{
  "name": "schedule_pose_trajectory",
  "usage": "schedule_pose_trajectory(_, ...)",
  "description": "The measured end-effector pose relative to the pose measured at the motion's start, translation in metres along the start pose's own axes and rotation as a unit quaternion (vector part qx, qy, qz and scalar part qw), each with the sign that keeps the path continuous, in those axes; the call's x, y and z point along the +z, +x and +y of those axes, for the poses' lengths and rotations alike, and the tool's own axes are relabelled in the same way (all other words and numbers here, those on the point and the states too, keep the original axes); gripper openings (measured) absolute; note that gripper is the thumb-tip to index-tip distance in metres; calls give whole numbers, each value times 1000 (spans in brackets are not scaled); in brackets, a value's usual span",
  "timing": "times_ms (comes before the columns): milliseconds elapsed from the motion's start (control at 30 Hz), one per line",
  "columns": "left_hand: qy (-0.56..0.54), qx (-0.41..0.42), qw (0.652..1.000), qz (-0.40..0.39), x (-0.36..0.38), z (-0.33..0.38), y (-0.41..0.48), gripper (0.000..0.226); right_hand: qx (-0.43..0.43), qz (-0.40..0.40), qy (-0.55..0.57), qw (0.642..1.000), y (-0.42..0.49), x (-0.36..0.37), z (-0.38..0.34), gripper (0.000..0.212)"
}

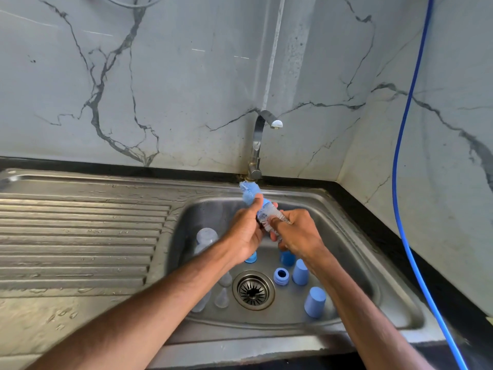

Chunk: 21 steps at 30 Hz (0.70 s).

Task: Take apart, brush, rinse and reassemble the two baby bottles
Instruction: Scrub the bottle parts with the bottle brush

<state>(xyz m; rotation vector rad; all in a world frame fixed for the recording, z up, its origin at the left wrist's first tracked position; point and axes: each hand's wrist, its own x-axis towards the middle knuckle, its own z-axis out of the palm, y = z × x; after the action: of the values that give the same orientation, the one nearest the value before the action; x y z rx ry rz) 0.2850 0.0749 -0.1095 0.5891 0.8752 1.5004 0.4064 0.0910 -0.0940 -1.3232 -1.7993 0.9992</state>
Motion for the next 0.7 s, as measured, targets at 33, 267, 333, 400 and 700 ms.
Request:
schedule_pose_trajectory(33,-7,-5,1000,30,1,1,3,47,2,-6,-3,1000,-1,2,-1,28)
schedule_pose_trajectory(267,-77,4,983,169,-23,18,31,44,-50,-24,-156,986,-13,26,-7,28)
schedule_pose_trajectory(333,-76,3,981,180,-27,19,36,45,-68,-21,-198,978,-14,29,-9,26)
schedule_pose_trajectory(400,-73,11,979,190,-29,18,38,45,-73,-24,-206,975,-15,29,-11,25)
schedule_pose_trajectory(700,-119,24,984,134,-32,22,38,55,195,-201,253,926,-12,12,-15,14)
